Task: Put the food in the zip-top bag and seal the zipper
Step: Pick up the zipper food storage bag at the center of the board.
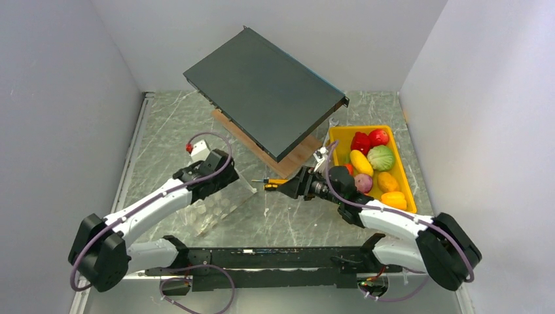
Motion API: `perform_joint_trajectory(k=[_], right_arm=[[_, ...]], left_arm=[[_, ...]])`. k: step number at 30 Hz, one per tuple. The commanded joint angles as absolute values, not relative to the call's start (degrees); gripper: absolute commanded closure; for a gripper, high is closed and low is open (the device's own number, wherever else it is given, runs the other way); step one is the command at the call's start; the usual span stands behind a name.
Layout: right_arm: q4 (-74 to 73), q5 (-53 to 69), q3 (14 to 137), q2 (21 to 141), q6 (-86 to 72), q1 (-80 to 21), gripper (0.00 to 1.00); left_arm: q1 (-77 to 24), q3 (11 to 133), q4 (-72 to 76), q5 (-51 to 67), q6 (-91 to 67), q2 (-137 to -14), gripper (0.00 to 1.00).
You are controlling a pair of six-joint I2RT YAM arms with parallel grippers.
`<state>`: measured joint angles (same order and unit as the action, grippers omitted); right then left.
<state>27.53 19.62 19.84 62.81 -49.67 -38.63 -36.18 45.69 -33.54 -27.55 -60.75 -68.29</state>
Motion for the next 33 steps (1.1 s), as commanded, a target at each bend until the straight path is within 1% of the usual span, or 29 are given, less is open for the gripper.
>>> perform_joint_trajectory(k=[1,3,6,9,11,16,19,23,28,33], right_arm=[[35.2,20.44,21.18,69.42,-50.85,-40.29,0.26],[38.11,19.0,22.09,73.14,-52.78,-42.06,0.24],[40.9,16.23,24.43,79.23,-55.82,-45.58,0.25],[45.92,11.8,24.85,84.85,-60.07,-48.37,0.3],[51.04,9.4,24.34,88.08,-63.41,-49.38,0.36],[58.77,0.44,23.89,94.29,-69.27,-53.14,0.39],[57.36,-6.42,25.05,96.4,-71.71,-55.05,0.38],[57.71,-11.31,26.92,99.76,-74.6,-56.66,0.36],[52.4,-13.78,31.5,102.43,-77.63,-57.33,0.36],[50.62,-15.66,34.2,106.01,-79.72,-57.87,0.39]], left_arm=[[-36.12,40.02,-29.94,-23.95,-64.07,-60.3,0.1],[-36.04,37.46,-30.37,-22.28,-64.3,-55.34,0.09],[-36.0,35.18,-31.93,-20.91,-63.77,-45.94,0.05],[-35.91,34.81,-36.73,-21.09,-64.12,-38.3,0.01],[-35.94,35.08,-39.18,-20.48,-64.04,-33.59,0.0],[-35.93,36.75,-44.51,-17.77,-62.86,-25.31,0.0],[-35.92,38.82,-47.24,-16.3,-62.07,-22.05,0.0],[-35.9,41.81,-49.74,-15.39,-61.18,-19.44,0.0],[-35.89,44.16,-51.64,-14.73,-59.74,-17.9,0.0],[-35.91,45.77,-53.42,-14.64,-59.36,-17.41,0.0]])
